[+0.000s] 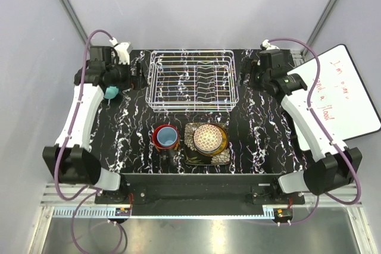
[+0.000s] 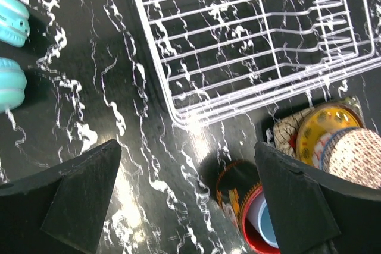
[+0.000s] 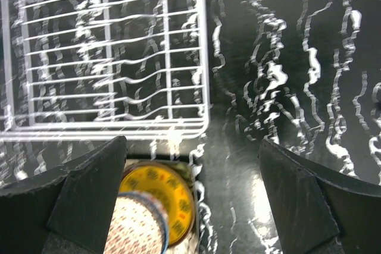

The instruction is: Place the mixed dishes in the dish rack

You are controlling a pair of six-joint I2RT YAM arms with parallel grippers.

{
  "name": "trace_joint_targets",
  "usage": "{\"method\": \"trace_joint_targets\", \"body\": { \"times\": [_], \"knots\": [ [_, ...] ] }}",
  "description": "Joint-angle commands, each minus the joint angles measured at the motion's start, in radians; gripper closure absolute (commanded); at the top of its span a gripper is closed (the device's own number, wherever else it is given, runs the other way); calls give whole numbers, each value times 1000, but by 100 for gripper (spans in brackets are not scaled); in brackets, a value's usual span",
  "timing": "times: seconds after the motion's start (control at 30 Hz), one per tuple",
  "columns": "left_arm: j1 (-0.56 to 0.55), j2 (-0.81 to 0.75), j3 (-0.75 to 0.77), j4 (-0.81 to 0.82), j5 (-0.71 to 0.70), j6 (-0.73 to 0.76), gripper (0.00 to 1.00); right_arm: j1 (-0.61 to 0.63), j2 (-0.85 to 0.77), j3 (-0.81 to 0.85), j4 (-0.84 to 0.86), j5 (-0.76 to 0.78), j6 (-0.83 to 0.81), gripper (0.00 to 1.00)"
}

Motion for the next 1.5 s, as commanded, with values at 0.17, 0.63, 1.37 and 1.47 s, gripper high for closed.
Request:
{"method": "trace_joint_targets", "body": {
  "times": [0.17,0.63,1.37,1.47],
  "knots": [
    [-29,297,267,132,24,26,1,10,207,143,55,245,-75,0],
    [-75,457,270,210,-140,111,1,10,429,204,62,242,-71,0],
    [-148,253,-190,247,-230,257,2,19,239,-186,101,146,57,0],
    [-150,248,-213,250,-224,257,2,20,200,-235,102,145,72,0]
  ]
}}
